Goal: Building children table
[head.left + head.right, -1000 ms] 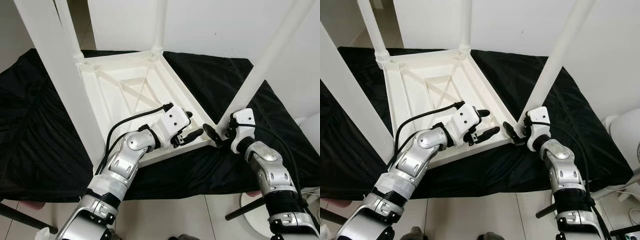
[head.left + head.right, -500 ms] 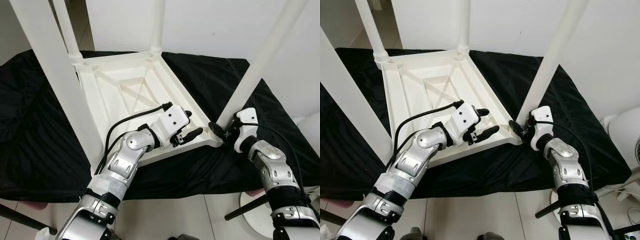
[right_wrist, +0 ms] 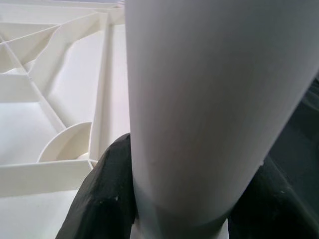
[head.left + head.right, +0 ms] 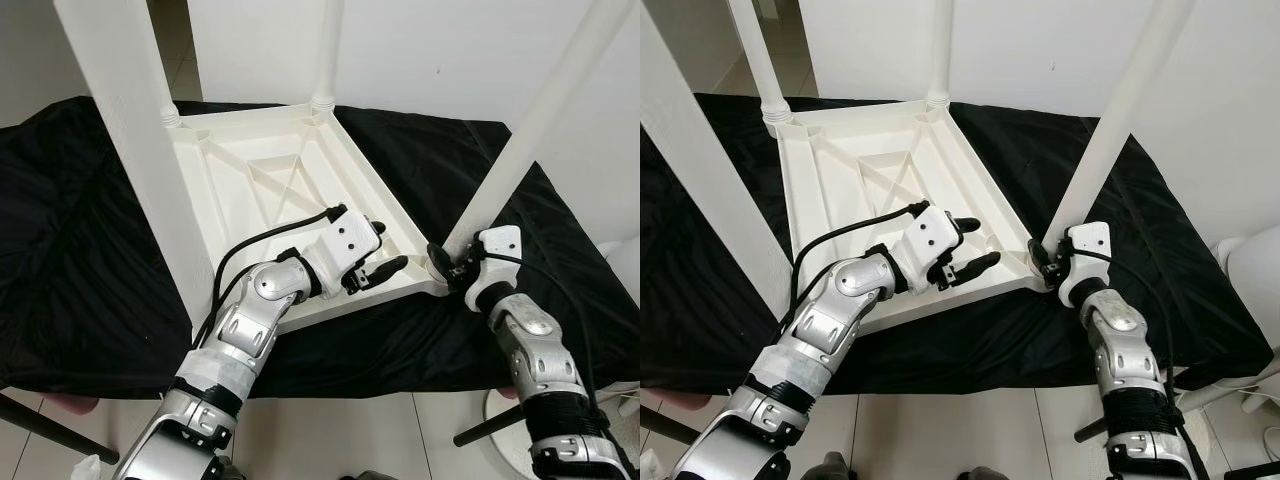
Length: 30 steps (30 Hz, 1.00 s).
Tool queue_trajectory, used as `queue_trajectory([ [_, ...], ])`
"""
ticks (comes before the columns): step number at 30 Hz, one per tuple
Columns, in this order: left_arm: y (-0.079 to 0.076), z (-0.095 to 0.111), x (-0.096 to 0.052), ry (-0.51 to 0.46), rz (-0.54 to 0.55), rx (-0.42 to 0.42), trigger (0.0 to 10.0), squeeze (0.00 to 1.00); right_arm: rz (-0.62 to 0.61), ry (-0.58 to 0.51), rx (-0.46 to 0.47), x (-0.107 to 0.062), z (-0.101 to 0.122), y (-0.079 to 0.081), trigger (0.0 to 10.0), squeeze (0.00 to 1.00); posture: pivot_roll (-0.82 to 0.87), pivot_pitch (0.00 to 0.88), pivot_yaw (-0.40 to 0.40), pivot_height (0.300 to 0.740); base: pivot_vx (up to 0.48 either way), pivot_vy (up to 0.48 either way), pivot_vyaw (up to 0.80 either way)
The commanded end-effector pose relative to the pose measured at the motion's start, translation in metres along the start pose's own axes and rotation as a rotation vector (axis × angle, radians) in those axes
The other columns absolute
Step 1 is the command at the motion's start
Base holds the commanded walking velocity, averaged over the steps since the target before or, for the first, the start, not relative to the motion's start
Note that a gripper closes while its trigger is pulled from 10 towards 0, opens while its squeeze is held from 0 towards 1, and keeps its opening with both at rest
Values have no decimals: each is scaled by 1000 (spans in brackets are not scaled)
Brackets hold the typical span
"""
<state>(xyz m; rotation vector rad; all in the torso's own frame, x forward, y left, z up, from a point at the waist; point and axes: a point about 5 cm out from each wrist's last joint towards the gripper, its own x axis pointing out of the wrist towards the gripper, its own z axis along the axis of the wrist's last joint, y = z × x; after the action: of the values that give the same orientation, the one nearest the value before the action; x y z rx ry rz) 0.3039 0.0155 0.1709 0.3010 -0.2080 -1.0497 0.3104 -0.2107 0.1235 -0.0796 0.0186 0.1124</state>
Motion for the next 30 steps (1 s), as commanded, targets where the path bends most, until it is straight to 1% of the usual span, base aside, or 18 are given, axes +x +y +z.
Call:
queue_trajectory([
  [1,-1,-3,0,8,10,-6,10000,0,-182,41,36,-6,-7,-9,10000,0,18,0,-40,740,0,0,0],
  [2,-1,-3,0,8,10,-6,10000,0,-182,41,36,-6,-7,-9,10000,0,18,0,-40,740,0,0,0],
  [4,-5,-6,0,12,-11,-22,10000,0,-327,21,111,-6,-7,3,10000,0,17,0,-39,740,0,0,0],
  [5,-5,-6,0,12,-11,-22,10000,0,-327,21,111,-6,-7,3,10000,0,17,0,-39,740,0,0,0],
  [6,-6,-7,0,16,-15,-25,10000,0,-376,19,130,-6,-7,8,10000,0,17,0,-39,740,0,0,0],
  [7,-6,-7,0,16,-15,-25,10000,0,-376,19,130,-6,-7,8,10000,0,17,0,-39,740,0,0,0],
  [9,-8,-9,-1,22,-24,-33,10000,0,-460,16,157,-5,-7,22,10000,0,25,0,-37,740,0,0,0],
  [10,-10,-11,-1,25,-31,-34,10000,0,-468,12,170,-4,-7,28,10000,0,25,0,-37,740,0,0,0],
  [11,-13,-12,-2,28,-42,-41,10000,0,-445,1,183,-2,-6,35,10000,0,24,0,-36,740,0,0,0],
  [12,-13,-12,-2,28,-42,-41,10000,0,-445,1,183,-2,-6,35,10000,0,24,0,-36,740,0,0,0],
  [13,-16,-13,-3,31,-50,-46,10000,0,-429,-5,189,-2,-4,39,10000,0,24,0,-36,740,0,0,0],
  [14,-19,-15,-4,35,-60,-52,10000,0,-403,-10,187,-1,-3,41,10000,0,24,0,-37,740,0,0,0],
  [17,-23,-16,-5,40,-68,-58,10000,0,-406,-12,168,-4,0,38,10000,0,25,0,-42,740,0,0,0],
  [24,-22,-17,-5,45,-63,-61,10000,0,-448,-2,170,-8,0,34,10000,0,27,0,-48,740,0,0,0],
  [25,-21,-17,-5,45,-58,-61,10000,0,-436,-13,185,-10,0,34,10000,1000,27,0,-50,740,0,0,0],
  [28,-21,-17,-6,44,-52,-61,10000,0,-416,-39,226,-13,2,33,10000,1000,28,0,-54,740,0,0,0],
  [30,-21,-17,-6,44,-52,-61,10000,0,-416,-39,226,-13,2,33,10000,1000,28,0,-54,740,0,0,0],
])
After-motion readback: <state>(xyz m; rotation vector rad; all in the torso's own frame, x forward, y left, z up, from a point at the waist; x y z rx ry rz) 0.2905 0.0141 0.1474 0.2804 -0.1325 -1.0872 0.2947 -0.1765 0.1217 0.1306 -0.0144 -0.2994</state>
